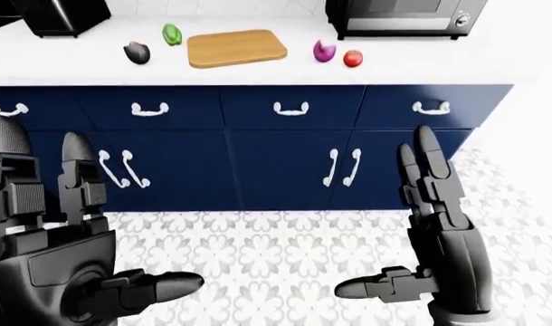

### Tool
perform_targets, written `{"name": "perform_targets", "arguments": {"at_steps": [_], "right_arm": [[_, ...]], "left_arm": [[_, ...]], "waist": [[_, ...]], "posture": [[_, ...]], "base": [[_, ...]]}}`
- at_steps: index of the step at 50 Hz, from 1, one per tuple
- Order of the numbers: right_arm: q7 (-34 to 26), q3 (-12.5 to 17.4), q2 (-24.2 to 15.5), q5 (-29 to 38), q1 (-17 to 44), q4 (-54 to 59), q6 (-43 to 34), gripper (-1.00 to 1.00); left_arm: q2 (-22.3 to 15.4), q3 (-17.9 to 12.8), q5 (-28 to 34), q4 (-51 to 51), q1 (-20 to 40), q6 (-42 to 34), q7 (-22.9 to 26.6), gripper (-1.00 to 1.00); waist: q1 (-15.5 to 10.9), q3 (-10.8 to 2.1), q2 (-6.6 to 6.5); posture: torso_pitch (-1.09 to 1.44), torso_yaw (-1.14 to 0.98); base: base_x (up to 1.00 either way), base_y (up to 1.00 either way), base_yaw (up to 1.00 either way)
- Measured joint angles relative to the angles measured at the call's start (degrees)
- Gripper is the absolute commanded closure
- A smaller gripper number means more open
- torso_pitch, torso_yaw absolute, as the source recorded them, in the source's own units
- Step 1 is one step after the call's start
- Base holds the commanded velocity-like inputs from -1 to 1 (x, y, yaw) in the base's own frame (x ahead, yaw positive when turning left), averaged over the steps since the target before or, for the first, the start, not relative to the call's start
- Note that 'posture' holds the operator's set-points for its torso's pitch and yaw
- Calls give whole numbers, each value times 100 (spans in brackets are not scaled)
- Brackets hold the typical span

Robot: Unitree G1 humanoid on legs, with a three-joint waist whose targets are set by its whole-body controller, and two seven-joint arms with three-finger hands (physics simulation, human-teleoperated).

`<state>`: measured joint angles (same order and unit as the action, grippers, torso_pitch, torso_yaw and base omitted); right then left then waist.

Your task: Place the avocado, onion, tomato and bell pepper on the cutting board.

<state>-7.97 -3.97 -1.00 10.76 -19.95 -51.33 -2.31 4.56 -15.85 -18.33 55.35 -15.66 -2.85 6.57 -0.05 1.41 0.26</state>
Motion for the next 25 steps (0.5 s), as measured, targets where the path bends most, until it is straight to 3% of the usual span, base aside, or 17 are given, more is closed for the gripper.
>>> {"name": "perform_targets", "arguments": {"at_steps": [11, 14, 17, 20, 25], "right_arm": [[3, -15, -2, -10, 30, 40, -39, -100], [15, 17, -18, -7, 26, 39, -64, -100], [38, 46, -17, -6, 25, 58, -98, -100], [35, 15, 3, -20, 51, 3, -98, -100], [-15, -37, 7, -42, 28, 60, -127, -100]], "left_arm": [[36, 110, 121, -35, -105, 147, 81, -100], [54, 164, 141, -39, -128, 156, 105, -100], [53, 202, 153, -4, -140, 189, 141, -100], [41, 182, 166, 32, -151, 254, 145, -100], [39, 152, 179, -64, -203, 239, 127, -100]], "waist": [[4, 9, 3], [48, 84, -86], [53, 81, -163], [34, 94, -355], [24, 135, -234]], "posture": [[0, 0], [0, 0], [0, 0], [0, 0], [0, 0]], "base": [[0, 5, 0], [0, 26, 0], [0, 27, 0], [0, 28, 0], [0, 28, 0]]}}
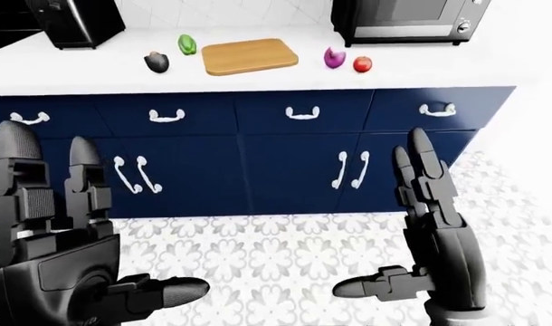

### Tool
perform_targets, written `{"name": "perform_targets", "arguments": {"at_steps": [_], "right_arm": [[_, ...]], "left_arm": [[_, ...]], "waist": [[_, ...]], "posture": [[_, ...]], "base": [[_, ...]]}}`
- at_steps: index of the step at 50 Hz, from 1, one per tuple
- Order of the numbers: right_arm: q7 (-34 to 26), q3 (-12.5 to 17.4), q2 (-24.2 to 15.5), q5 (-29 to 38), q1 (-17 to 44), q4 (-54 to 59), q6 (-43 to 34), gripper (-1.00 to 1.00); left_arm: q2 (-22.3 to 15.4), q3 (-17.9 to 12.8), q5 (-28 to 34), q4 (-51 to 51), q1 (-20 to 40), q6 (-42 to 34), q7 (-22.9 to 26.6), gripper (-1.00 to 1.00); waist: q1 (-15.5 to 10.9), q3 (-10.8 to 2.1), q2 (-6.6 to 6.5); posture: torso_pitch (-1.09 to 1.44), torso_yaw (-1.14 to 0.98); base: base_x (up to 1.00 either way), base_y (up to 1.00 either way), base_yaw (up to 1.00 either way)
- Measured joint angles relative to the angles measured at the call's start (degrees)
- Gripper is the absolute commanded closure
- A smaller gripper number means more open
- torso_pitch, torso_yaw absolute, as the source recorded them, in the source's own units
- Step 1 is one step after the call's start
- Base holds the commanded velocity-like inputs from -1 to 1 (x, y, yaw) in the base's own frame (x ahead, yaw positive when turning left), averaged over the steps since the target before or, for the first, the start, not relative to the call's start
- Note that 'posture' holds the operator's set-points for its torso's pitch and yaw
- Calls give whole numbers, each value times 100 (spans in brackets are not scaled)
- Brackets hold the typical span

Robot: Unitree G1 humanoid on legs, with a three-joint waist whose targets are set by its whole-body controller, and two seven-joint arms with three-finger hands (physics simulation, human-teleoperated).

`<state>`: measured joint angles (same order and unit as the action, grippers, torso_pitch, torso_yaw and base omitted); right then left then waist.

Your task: Place the avocado, onion, tomato and bell pepper on the cutting board.

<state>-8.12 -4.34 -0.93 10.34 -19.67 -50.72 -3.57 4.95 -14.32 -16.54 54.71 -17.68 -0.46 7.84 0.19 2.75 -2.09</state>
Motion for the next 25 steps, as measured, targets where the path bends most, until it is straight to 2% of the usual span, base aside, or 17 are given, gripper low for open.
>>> {"name": "perform_targets", "arguments": {"at_steps": [8, 11, 13, 16, 18, 20, 22, 24, 25], "right_arm": [[7, 10, 4, -48, 35, -52, 10, -100], [2, 18, 0, -54, 36, -41, -3, -100], [18, 82, -24, -50, 41, 16, -27, -100], [36, 90, -20, -36, 29, 90, -83, -100], [38, 71, -23, -37, 58, 46, -74, -100], [38, 60, -25, -42, 70, -3, -39, -100], [38, 65, -33, -56, 52, -8, -5, -100], [34, 60, -29, -72, 60, -12, -2, -100], [19, 8, 13, -76, 68, 39, -2, -100]], "left_arm": [[1, 31, 11, 38, -6, 38, 33, -100], [0, 53, 25, 50, -8, 36, 37, -100], [31, 123, 32, 16, -12, 25, 61, -100], [25, 139, 49, -31, -40, -4, 81, -100], [24, 135, 59, 10, -32, 21, 80, -100], [25, 152, 63, 55, -33, 68, 89, -100], [23, 177, 71, 66, -36, 104, 105, -100], [15, 174, 82, 68, -42, 124, 107, -100], [-18, 129, 86, 12, -32, 130, 96, -100]], "waist": [[2, 10, 301], [8, 2, 486], [86, 13, 379], [78, -60, 475], [57, -54, 397], [59, 14, 233], [74, 49, 44], [43, -14, -214], [1, 15, -132]], "posture": [[0, 0], [0, 0], [0, 0], [0, 0], [0, 0], [0, 0], [0, 0], [0, 0], [0, 0]], "base": [[0, 28, 0], [0, 28, 0], [0, 27, 0], [0, 28, 0], [0, 27, 0], [0, 27, 0], [0, 28, 0], [0, 28, 0], [0, 27, 0]]}}
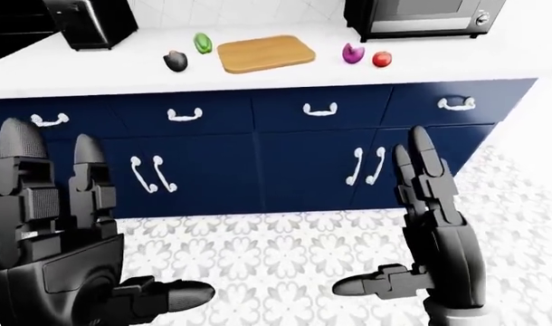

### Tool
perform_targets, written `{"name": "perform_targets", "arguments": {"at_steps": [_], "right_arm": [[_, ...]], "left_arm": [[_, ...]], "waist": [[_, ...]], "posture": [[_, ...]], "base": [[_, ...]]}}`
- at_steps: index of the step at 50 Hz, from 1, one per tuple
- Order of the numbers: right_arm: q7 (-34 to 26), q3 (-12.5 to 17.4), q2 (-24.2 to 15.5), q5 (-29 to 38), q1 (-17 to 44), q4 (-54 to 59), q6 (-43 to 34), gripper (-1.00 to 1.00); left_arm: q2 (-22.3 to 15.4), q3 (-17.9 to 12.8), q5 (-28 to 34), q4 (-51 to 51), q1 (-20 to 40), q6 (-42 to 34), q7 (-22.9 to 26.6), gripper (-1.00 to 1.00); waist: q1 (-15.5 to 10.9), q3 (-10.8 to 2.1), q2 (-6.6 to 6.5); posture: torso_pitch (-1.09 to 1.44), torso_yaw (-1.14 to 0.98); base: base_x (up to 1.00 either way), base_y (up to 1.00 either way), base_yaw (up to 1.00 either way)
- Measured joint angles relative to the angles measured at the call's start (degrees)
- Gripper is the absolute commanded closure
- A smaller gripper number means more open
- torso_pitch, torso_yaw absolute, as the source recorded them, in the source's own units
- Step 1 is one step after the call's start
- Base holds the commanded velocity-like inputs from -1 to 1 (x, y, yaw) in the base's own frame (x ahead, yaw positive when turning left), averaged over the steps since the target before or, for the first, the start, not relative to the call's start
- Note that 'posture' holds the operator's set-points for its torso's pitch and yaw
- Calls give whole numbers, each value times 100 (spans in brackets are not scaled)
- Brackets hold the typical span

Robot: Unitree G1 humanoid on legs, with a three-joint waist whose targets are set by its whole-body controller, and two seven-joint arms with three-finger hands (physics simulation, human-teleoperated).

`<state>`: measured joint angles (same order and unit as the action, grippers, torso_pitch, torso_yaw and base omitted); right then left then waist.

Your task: Place the avocado, onion, tomato and bell pepper on the cutting board.

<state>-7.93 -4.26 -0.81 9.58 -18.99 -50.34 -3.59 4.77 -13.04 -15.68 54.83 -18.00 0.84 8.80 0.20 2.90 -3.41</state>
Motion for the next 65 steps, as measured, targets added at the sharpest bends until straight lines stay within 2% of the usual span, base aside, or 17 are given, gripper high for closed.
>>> {"name": "perform_targets", "arguments": {"at_steps": [3, 12, 13, 18, 22, 24, 25, 31, 42, 46, 47, 52, 58, 61, 62, 63, 65], "right_arm": [[-51, -54, -21, -5, -38, 87, -49, -100], [-33, 22, -34, -30, -4, -61, 23, -100], [-25, 64, -48, -29, -3, -22, 20, -100], [-10, 88, -37, -22, -40, 69, -89, -100], [-6, 87, -37, -35, -19, -30, -8, -100], [-2, 93, -37, -40, -8, -26, 2, -100], [-11, 57, -1, -42, 5, 4, 4, -100], [-58, 58, -10, -92, -34, 118, -30, -100], [-60, 16, -12, -84, -33, 47, 80, -100], [-48, 35, -23, -74, -29, 14, 87, -100], [-37, 76, -46, -69, -28, 38, 92, -100], [-12, 87, -32, -43, -46, 98, 39, -100], [-8, 109, -35, -48, -49, 73, 128, -100], [-8, 100, -34, -43, -27, 64, 134, -100], [-23, 53, 0, -42, -7, 114, 131, -100], [-38, 20, 3, -43, -18, 169, 120, -100], [-72, -1, -11, -46, -45, 217, 87, -100]], "left_arm": [[20, -29, 16, -87, -60, -44, -33, -100], [38, 49, 40, -4, -48, 47, 5, -100], [57, 89, 46, -44, -48, 43, 16, -100], [43, 95, 63, -59, -84, -9, 23, -100], [45, 139, 67, 31, -75, 62, 33, -100], [41, 149, 73, 36, -77, 71, 35, -100], [11, 111, 74, 6, -66, 75, 23, -100], [23, 119, 99, -104, -111, 71, -3, -100], [21, 134, 104, -64, -175, 171, 30, -100], [25, 164, 113, -25, -154, 188, 42, -100], [53, 209, 117, -52, -156, 191, 60, -100], [36, 182, 121, -101, -173, 138, 66, -100], [41, 225, 120, -28, -180, 198, 91, -100], [40, 216, 118, -18, -183, 206, 92, -100], [18, 180, 118, -77, -175, 208, 81, -100], [21, 169, 123, -156, -181, 192, 74, -100], [33, 155, 131, -192, -241, 167, 54, -100]], "waist": [[-44, -1, 82], [33, -2, 671], [79, 26, 578], [61, -48, 537], [70, 30, 215], [62, -8, -30], [15, -34, -42], [-40, -33, 164], [-105, 117, 493], [-62, 54, 735], [-20, 96, 634], [-39, 34, 609], [71, 58, 261], [88, 5, -1], [30, 54, 67], [-8, 124, 58], [-61, 115, -13]], "posture": [[0, 0], [0, 0], [0, 0], [0, 0], [0, 0], [0, 0], [0, 0], [0, 0], [0, 0], [0, 0], [0, 0], [0, 0], [0, 0], [0, 0], [0, 0], [0, 0], [0, 0]], "base": [[0, 28, 0], [0, 28, 0], [0, 27, 0], [0, 27, 0], [0, 27, 0], [0, 27, 0], [0, 28, 0], [3, 6, 0], [27, 0, 0], [33, 0, 0], [33, 0, 0], [34, 0, 0], [40, 0, 0], [43, 0, 0], [44, 0, 0], [43, 0, 0], [43, 0, 0]]}}
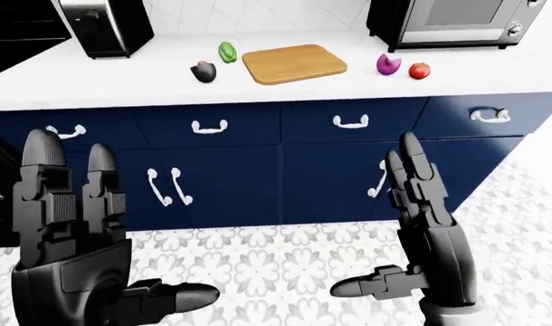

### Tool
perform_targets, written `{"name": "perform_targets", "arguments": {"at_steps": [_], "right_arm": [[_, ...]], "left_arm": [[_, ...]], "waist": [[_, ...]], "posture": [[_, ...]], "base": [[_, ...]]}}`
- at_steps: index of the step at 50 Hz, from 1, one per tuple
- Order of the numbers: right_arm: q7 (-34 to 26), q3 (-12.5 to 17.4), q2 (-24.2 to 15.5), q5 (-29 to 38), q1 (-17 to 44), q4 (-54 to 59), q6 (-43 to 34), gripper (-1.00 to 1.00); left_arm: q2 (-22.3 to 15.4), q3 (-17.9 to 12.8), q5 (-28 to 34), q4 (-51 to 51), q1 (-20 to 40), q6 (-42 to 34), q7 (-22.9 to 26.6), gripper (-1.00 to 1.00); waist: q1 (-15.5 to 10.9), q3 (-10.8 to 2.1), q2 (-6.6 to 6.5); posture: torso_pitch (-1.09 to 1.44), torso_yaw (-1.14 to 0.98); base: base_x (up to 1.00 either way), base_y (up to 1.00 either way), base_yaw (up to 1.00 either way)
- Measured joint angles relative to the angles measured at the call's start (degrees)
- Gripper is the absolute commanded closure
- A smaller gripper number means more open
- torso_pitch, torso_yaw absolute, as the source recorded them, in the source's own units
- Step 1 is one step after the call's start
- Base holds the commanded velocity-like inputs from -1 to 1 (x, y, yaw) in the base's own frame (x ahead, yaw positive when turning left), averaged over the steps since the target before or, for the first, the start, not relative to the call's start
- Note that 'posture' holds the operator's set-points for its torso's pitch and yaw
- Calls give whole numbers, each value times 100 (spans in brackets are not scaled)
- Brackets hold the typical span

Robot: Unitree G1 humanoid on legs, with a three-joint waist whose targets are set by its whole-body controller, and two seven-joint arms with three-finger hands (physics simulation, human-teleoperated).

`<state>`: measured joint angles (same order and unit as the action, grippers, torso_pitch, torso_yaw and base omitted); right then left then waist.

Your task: Place the avocado, onion, tomato and bell pepper on the cutting board.

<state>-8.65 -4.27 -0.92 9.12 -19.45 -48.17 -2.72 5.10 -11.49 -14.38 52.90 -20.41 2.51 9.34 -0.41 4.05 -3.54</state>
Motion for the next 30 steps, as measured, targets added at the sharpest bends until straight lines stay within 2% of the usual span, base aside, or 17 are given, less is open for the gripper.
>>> {"name": "perform_targets", "arguments": {"at_steps": [3, 9, 12, 13, 14, 16, 17, 23, 27, 28, 30], "right_arm": [[12, 51, -1, 0, 9, -52, 12, -100], [8, 19, 1, -24, 27, -109, 101, -100], [4, 48, -16, -30, 33, -100, 94, -100], [14, 89, -26, -26, 28, -52, 76, -100], [22, 110, -23, -20, 12, 14, 45, -100], [37, 125, -23, -8, -46, 49, -16, -100], [37, 117, -24, -5, -42, 27, -28, -100], [50, 83, -21, -2, 8, -118, 83, -100], [59, 83, -12, -2, 40, -108, 66, -100], [45, 35, 12, -2, 62, -30, 47, -100], [10, -10, 1, 1, 28, 65, -10, -100]], "left_arm": [[-8, 30, 1, 83, 28, 25, 7, -100], [-8, 42, 5, 101, -6, 112, 17, -100], [7, 86, 14, 114, 4, 116, 26, -100], [23, 133, 18, 58, 11, 99, 41, -100], [22, 155, 22, 14, -5, 73, 54, -100], [16, 153, 30, 15, -40, 36, 68, -100], [16, 135, 32, 40, -44, 38, 62, -100], [10, 143, 23, 174, -13, 118, 56, -100], [-1, 138, 23, 195, -12, 111, 53, -100], [-16, 99, 22, 135, -8, 103, 40, -100], [-3, 71, 26, 9, -43, 44, 12, -100]], "waist": [[-26, -60, 80], [-164, -95, 379], [-132, -152, 576], [-79, -86, 495], [-47, -17, 520], [33, -17, 620], [54, -41, 623], [146, -55, 343], [148, -107, 32], [112, -72, 109], [54, -1, 47]], "posture": [[0, 0], [0, 0], [0, 0], [0, 0], [0, 0], [0, 0], [0, 0], [0, 0], [0, 0], [0, 0], [0, 0]], "base": [[43, 0, 0], [43, 0, 0], [39, 0, 0], [38, 0, 0], [39, 0, 0], [39, 0, 0], [38, 0, 0], [39, 0, 0], [39, 0, 0], [38, 0, 0], [39, 0, 0]]}}
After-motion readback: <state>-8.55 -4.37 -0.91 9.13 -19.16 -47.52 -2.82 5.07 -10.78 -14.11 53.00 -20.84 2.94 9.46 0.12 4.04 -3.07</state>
